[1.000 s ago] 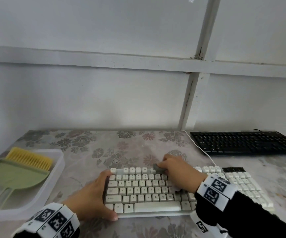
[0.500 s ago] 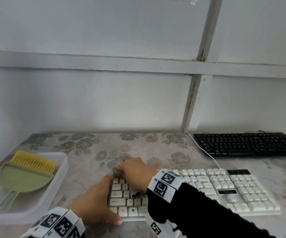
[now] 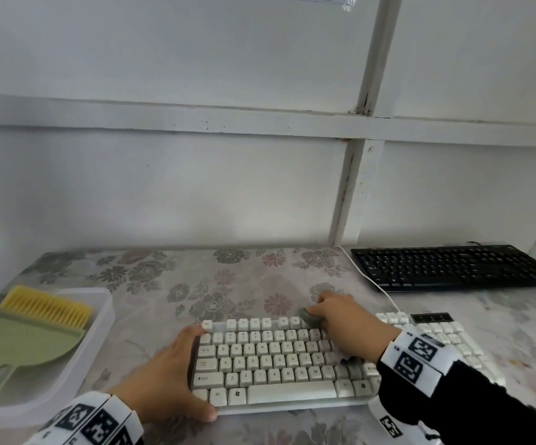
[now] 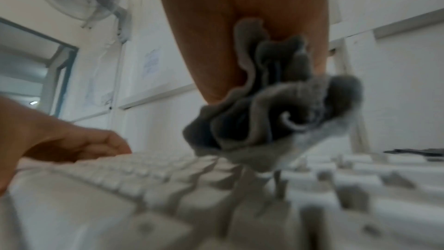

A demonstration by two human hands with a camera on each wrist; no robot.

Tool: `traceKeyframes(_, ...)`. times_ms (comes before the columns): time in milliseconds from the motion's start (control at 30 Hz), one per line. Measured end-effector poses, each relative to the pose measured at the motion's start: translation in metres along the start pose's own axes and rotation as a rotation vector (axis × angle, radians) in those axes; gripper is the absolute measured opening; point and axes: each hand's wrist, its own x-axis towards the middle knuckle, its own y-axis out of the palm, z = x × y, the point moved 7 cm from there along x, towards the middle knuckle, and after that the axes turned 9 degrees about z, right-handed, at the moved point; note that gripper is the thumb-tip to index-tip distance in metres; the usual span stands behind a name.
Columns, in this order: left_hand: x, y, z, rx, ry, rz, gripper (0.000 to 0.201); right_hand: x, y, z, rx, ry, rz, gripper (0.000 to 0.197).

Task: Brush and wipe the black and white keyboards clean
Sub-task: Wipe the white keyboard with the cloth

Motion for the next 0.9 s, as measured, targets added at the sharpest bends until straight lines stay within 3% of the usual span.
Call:
traceKeyframes(200, 0.0, -0.001, 0.001, -0.016, 0.003, 0.007, 0.121, -0.022, -0.036, -0.035, 0.087, 0.015, -0.122, 0.025)
traceKeyframes(367, 0.002, -0.002, 0.003, -0.014, 0.015, 0.0, 0.122, -0.029, -0.009, -0.037, 0.039, -0.036, -0.062, 0.026)
traceKeyframes(600, -0.001, -0.001, -0.002, 0.001, -0.007, 0.014, 0.116, -0.045, -0.01, -0.084, -0.114, 0.05, -0.117, 0.036)
traceKeyframes(733, -0.004, 0.0, -0.003, 0.009, -0.019, 0.036, 0.138, -0.056, -0.017, -0.102, -0.132, 0.137, -0.119, 0.031)
traceKeyframes(833, -0.004, -0.001, -0.003, 0.033, -0.038, 0.008, 0.136, -0.057, -0.019, -0.105, -0.093, 0.14, -0.102, 0.048)
traceKeyframes(900, -0.002, -0.001, -0.003, 0.036, -0.028, 0.009, 0.131, -0.055, -0.021, -0.117, -0.033, 0.24, -0.132, 0.034)
